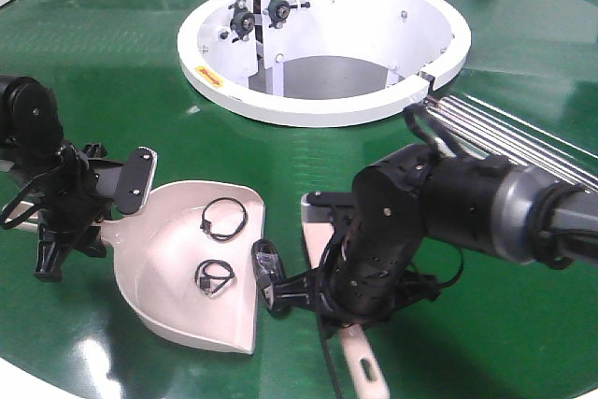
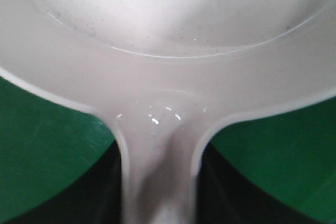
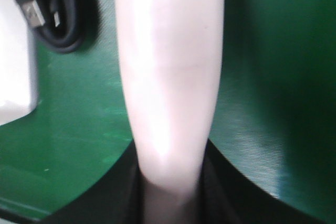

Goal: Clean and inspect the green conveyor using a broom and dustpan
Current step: 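Sweep the remaining cable bundle into the dustpan with the brush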

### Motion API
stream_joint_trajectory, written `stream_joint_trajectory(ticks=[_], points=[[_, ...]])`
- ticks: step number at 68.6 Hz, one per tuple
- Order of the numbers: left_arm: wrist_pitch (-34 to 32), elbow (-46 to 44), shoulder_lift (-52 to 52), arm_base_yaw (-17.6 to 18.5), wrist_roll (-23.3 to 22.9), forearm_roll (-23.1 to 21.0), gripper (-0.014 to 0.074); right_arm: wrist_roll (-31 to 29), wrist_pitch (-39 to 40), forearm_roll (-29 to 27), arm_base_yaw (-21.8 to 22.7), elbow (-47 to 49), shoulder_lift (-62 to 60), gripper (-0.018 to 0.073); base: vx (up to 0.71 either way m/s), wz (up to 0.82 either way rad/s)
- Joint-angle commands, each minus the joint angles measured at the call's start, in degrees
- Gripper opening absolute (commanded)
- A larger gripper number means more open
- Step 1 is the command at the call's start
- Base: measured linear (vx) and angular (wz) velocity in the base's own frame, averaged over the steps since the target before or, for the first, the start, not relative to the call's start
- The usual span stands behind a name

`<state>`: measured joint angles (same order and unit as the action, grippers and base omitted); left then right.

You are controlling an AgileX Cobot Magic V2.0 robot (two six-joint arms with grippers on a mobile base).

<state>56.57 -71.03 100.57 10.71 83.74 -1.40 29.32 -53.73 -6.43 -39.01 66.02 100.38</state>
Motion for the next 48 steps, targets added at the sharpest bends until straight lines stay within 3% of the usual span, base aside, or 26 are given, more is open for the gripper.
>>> stream_joint_trajectory(ticks=[1, 15, 30, 48], points=[[-0.4, -1.6, -2.2, 0.5, 0.0, -0.8, -0.0007, -3.8, 2.9, -4.5, -0.2, 1.3, -0.9, -0.0002, 0.00, 0.00], [-0.4, -1.6, -2.2, 0.5, 0.0, -0.8, -0.0007, -6.9, 5.3, -9.4, -0.3, 1.3, 1.0, -0.0002, 0.00, 0.00], [-0.4, -1.6, -2.2, 0.5, 0.0, -0.8, -0.0007, -7.3, 6.8, -10.3, -1.5, 1.5, 1.6, -0.0002, 0.00, 0.00], [-0.3, -1.6, -2.2, 0.5, 0.0, -0.8, -0.0007, -11.9, 2.3, -14.9, -1.8, 7.8, 5.3, -0.0002, 0.00, 0.00]])
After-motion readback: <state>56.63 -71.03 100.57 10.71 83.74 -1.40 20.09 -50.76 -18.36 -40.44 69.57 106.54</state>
